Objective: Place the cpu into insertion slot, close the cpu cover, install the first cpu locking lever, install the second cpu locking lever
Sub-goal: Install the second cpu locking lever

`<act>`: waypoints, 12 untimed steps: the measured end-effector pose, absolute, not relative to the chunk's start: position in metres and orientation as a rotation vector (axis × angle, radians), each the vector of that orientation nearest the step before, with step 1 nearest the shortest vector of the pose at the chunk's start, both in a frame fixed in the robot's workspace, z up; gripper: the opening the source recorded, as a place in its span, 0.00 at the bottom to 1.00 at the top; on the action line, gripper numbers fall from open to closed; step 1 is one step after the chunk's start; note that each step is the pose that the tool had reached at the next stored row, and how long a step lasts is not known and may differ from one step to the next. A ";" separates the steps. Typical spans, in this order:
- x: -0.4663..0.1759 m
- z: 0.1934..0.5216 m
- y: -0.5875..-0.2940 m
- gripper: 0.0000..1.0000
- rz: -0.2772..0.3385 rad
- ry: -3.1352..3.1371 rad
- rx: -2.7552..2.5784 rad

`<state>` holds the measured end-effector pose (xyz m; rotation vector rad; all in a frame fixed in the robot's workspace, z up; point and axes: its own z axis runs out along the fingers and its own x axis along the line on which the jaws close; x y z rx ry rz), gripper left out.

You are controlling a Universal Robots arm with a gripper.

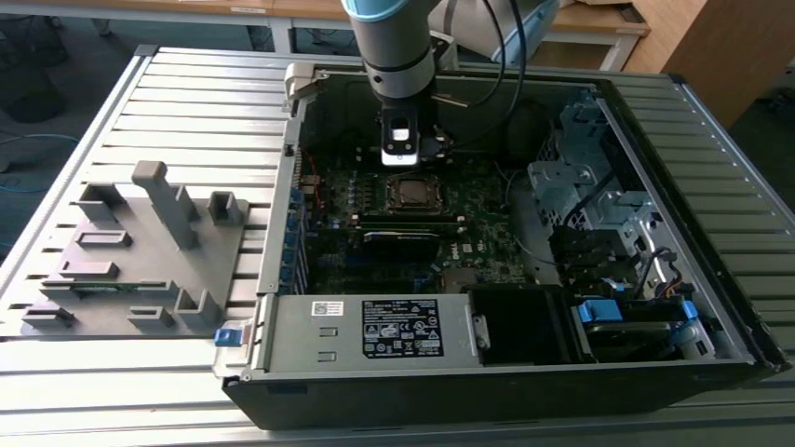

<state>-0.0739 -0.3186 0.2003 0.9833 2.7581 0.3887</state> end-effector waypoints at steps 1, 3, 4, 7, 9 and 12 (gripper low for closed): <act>-0.074 0.200 -0.319 0.10 0.389 2.758 0.983; -0.074 0.199 -0.319 0.10 0.389 2.758 0.983; -0.074 0.199 -0.319 0.10 0.388 2.758 0.983; -0.074 0.198 -0.319 0.10 0.385 2.758 0.983; -0.074 0.197 -0.319 0.10 0.382 2.757 0.982; -0.074 0.195 -0.318 0.10 0.375 2.757 0.981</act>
